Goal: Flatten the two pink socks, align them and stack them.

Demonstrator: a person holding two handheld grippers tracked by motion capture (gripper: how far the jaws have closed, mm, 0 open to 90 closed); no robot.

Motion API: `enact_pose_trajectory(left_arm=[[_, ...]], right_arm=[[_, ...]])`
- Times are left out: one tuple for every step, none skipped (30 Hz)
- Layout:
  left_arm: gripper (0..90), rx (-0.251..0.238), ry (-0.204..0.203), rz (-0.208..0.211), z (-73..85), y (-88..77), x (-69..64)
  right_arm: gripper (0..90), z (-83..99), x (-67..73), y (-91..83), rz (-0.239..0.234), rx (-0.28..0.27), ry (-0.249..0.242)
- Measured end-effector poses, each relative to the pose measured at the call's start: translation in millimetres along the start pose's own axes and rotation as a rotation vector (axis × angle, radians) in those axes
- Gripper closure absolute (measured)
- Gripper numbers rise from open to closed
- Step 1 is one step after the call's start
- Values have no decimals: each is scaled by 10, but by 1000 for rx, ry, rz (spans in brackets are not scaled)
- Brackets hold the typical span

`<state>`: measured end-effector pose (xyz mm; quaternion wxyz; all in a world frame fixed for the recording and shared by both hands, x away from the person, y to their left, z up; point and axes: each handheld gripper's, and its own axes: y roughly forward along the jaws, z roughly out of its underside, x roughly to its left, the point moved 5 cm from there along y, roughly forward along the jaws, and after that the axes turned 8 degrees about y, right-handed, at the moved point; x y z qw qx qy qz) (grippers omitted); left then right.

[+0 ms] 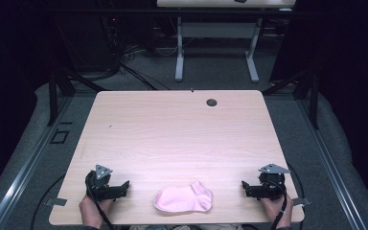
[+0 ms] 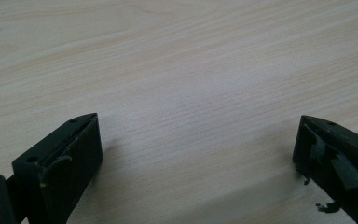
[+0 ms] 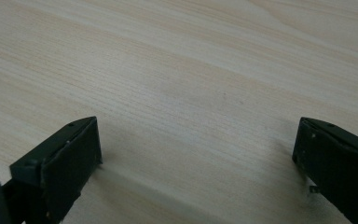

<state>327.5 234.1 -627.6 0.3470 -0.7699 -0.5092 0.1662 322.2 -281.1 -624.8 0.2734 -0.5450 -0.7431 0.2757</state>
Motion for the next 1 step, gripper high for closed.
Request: enact_pose_trajectory(left_arm=[[12,-3,0,-1,1,1,-2]], right_arm=[[0,2,-3,3,-1,-6,-1]])
